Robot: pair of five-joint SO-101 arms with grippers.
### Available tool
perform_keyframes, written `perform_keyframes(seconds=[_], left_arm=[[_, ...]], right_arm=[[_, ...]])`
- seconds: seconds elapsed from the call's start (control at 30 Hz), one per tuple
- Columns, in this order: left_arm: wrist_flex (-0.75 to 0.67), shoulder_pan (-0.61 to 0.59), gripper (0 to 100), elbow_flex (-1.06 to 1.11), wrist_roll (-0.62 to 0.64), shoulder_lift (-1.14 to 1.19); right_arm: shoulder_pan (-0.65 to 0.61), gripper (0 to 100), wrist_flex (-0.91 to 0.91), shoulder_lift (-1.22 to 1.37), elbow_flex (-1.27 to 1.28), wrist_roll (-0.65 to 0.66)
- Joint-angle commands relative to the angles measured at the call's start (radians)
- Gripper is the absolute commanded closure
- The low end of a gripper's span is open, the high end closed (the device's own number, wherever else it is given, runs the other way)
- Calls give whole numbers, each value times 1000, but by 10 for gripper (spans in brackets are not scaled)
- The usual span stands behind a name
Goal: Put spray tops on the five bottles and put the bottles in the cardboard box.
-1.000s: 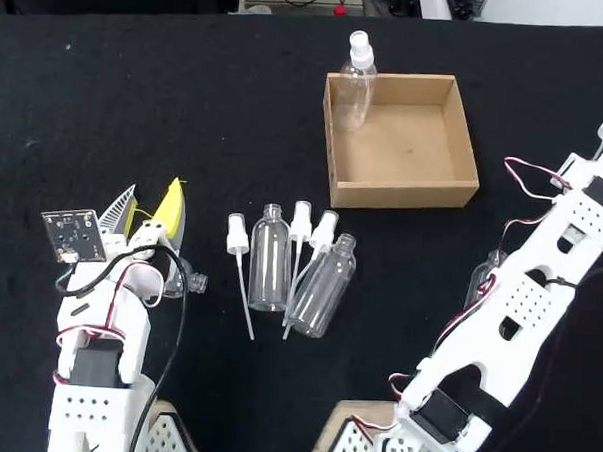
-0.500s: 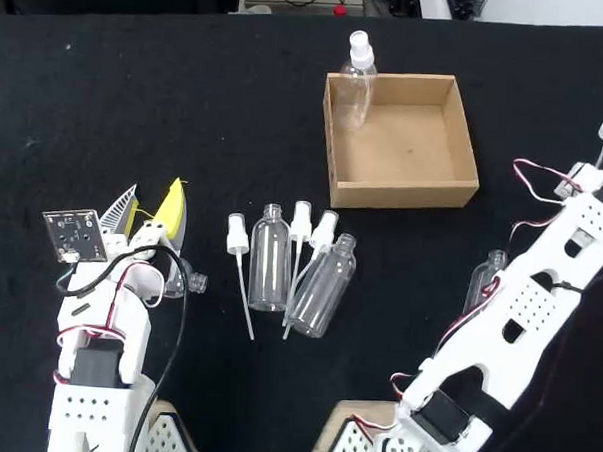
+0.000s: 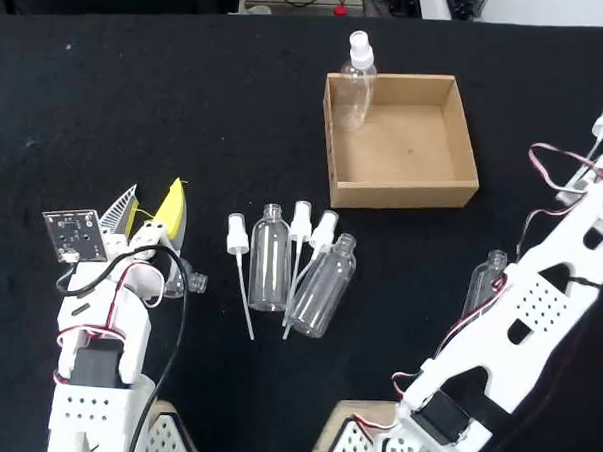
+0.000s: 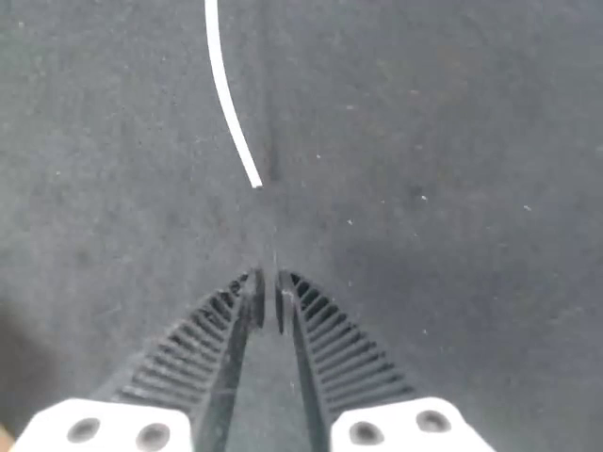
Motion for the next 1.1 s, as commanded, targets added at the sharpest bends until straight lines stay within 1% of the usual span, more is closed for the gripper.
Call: perform_keyframes(seconds=[0.0,0.2,0.37,0.4,0.53,0.6,0.9,1.0,1.07], left_arm=[[-14,13,798,22,-11,-15],[-14,10,798,22,-11,-15],[-12,15,798,22,-11,-15],[-12,13,798,22,-11,-15],[-12,10,798,22,-11,-15],[-12,8,798,22,-11,-15],[-12,16,798,22,-11,-15],[-12,16,798,22,-11,-15],[-12,16,798,22,-11,-15]], right_arm=[[14,988,5,-104,-48,-3],[14,988,43,-110,-48,-6],[9,978,-60,-102,-41,-5],[-2,956,-89,-101,-38,-5],[-38,811,-210,-65,-38,-5],[-49,784,-278,-35,-38,-6],[-71,784,-546,174,-47,-6],[-84,784,-583,202,-47,-6],[-92,806,-586,203,-47,-6]])
